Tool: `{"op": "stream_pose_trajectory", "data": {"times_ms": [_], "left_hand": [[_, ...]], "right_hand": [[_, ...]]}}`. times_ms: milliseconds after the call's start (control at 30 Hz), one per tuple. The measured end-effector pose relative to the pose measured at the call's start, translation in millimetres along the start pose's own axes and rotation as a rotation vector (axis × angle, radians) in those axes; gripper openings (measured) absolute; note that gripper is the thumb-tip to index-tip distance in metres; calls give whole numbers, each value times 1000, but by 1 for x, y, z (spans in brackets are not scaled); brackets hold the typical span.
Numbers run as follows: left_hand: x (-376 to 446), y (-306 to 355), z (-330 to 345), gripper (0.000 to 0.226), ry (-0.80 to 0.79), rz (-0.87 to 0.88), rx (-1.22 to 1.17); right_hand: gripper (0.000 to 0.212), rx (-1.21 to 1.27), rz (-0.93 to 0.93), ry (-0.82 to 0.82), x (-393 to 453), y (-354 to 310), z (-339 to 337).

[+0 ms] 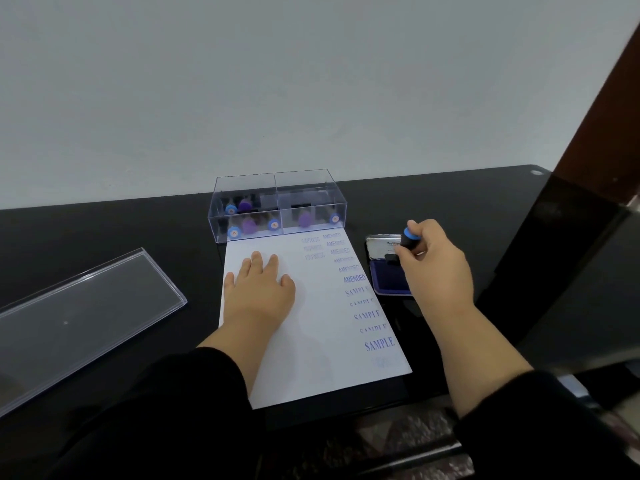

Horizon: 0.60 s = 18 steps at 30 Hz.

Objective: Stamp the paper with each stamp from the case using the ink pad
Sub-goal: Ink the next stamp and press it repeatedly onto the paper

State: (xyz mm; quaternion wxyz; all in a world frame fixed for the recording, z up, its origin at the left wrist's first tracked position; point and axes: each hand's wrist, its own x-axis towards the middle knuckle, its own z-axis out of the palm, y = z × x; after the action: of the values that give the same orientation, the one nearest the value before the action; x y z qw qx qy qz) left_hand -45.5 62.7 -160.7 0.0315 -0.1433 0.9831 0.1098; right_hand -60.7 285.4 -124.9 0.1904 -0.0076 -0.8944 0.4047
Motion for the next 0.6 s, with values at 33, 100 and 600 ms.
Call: {"op": "stream_pose_trajectory", "data": {"times_ms": [33, 100, 600], "left_hand": [[0, 0, 0, 55, 3, 1, 1], [-1, 1, 0, 55, 8, 4, 1], [-2, 1, 0, 55, 25, 12, -11]], "right_hand": [[25, -29, -1, -7, -1, 2, 1], [26, -86, -2, -28, -2, 3, 2], [23, -197, 48, -74, -6, 6, 9]]}}
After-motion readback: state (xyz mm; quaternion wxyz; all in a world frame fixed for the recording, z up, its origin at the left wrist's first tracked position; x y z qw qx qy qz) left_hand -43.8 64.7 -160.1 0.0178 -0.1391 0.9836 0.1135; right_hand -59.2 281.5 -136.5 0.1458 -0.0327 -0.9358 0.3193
